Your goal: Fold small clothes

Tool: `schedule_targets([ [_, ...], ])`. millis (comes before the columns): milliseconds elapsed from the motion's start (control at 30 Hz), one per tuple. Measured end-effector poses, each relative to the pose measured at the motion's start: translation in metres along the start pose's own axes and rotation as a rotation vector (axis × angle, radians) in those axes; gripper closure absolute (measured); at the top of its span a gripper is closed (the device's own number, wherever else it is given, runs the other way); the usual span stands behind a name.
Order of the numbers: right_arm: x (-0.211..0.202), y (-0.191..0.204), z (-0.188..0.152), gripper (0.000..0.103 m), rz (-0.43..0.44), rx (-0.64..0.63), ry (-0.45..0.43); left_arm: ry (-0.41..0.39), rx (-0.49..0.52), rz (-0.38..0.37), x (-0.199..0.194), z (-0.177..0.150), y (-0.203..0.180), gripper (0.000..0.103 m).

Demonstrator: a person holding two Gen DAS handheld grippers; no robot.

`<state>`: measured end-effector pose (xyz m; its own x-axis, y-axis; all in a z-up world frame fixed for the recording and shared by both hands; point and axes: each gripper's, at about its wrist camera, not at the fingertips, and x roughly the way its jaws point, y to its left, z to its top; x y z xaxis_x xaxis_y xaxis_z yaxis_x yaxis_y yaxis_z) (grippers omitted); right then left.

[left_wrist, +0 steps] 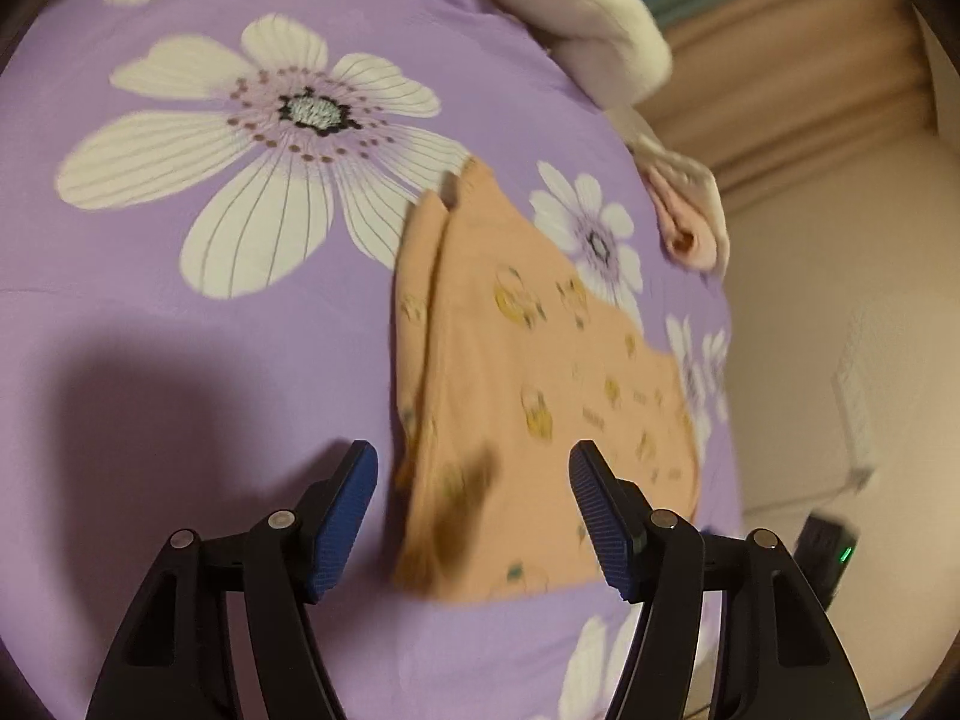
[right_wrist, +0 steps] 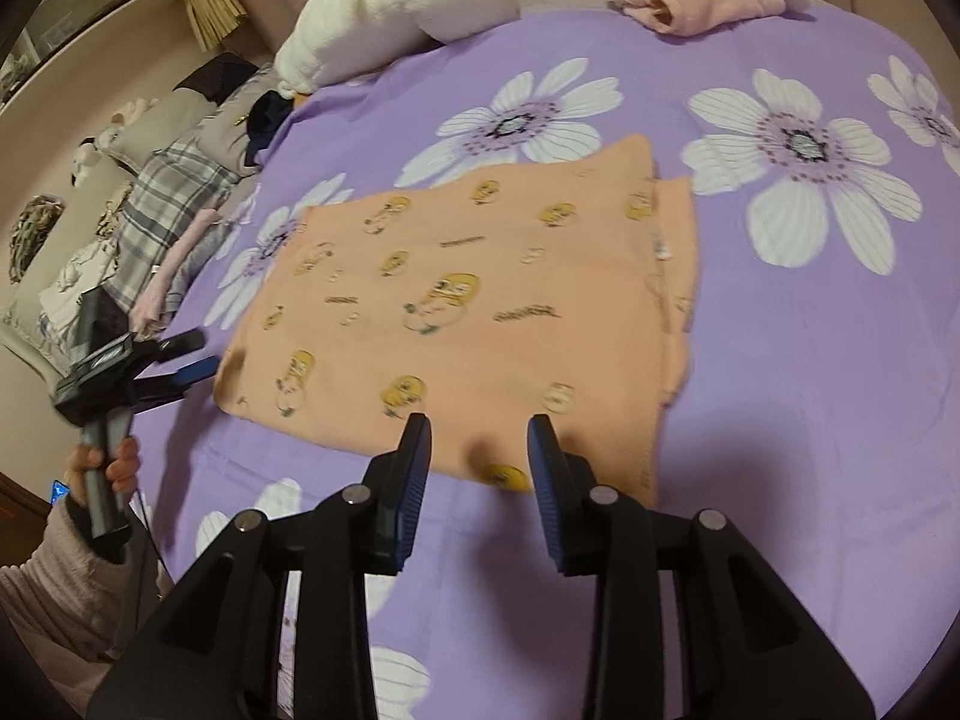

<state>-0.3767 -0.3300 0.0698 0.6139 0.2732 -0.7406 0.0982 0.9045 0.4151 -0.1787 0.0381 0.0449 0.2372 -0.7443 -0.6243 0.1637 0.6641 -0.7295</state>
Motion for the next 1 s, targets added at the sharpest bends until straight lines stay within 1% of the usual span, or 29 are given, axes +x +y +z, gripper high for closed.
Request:
schedule_targets([
  [133, 0.01, 0.009, 0.006, 0.069, 0.024, -0.006, 0.006, -0.008, -0.062, -0.015, 0.014, 0.021, 0.013, 0.038],
  [233, 0.017, 0.014, 0.013, 0.069, 0.042, -0.009, 0.006, 0.0, -0.087, -0.059, 0.024, 0.032, 0.016, 0.038],
  [400, 0.032, 0.017, 0.026, 0.069, 0.075, 0.003, 0.01, 0.059, -0.07, -0.117, 0.048, 0.049, 0.007, 0.038],
  [467, 0.04, 0.02, 0.033, 0.069, 0.081, 0.004, 0.013, 0.081, -0.055, -0.129, 0.057, 0.053, 0.001, 0.038],
  [567, 0.056, 0.027, 0.048, 0.069, 0.082, -0.004, 0.014, 0.108, -0.026, -0.131, 0.067, 0.056, -0.008, 0.038],
  [667, 0.072, 0.035, 0.066, 0.069, 0.074, -0.012, 0.02, 0.111, -0.001, -0.117, 0.069, 0.054, -0.013, 0.038],
  [700, 0.082, 0.04, 0.075, 0.069, 0.053, -0.02, 0.026, 0.11, 0.005, -0.105, 0.068, 0.053, -0.014, 0.04],
  [733, 0.087, 0.041, 0.08, 0.069, 0.043, -0.025, 0.029, 0.111, 0.006, -0.093, 0.068, 0.053, -0.014, 0.047],
  [767, 0.095, 0.044, 0.087, 0.071, 0.028, -0.028, 0.033, 0.112, 0.008, -0.069, 0.068, 0.053, -0.014, 0.052],
  [800, 0.103, 0.047, 0.095, 0.073, 0.016, -0.032, 0.037, 0.114, 0.011, -0.055, 0.068, 0.053, -0.013, 0.061],
  [833, 0.112, 0.05, 0.103, 0.075, 0.0, -0.034, 0.039, 0.116, 0.014, -0.039, 0.068, 0.053, -0.012, 0.075],
  [900, 0.127, 0.051, 0.114, 0.083, -0.028, -0.035, 0.048, 0.133, 0.031, 0.019, 0.069, 0.053, -0.012, 0.088],
  [933, 0.137, 0.052, 0.119, 0.085, -0.047, -0.032, 0.063, 0.133, 0.035, 0.028, 0.069, 0.053, -0.011, 0.089],
  [1000, 0.154, 0.05, 0.123, 0.094, -0.09, -0.028, 0.101, 0.134, 0.043, 0.038, 0.069, 0.052, -0.011, 0.089],
])
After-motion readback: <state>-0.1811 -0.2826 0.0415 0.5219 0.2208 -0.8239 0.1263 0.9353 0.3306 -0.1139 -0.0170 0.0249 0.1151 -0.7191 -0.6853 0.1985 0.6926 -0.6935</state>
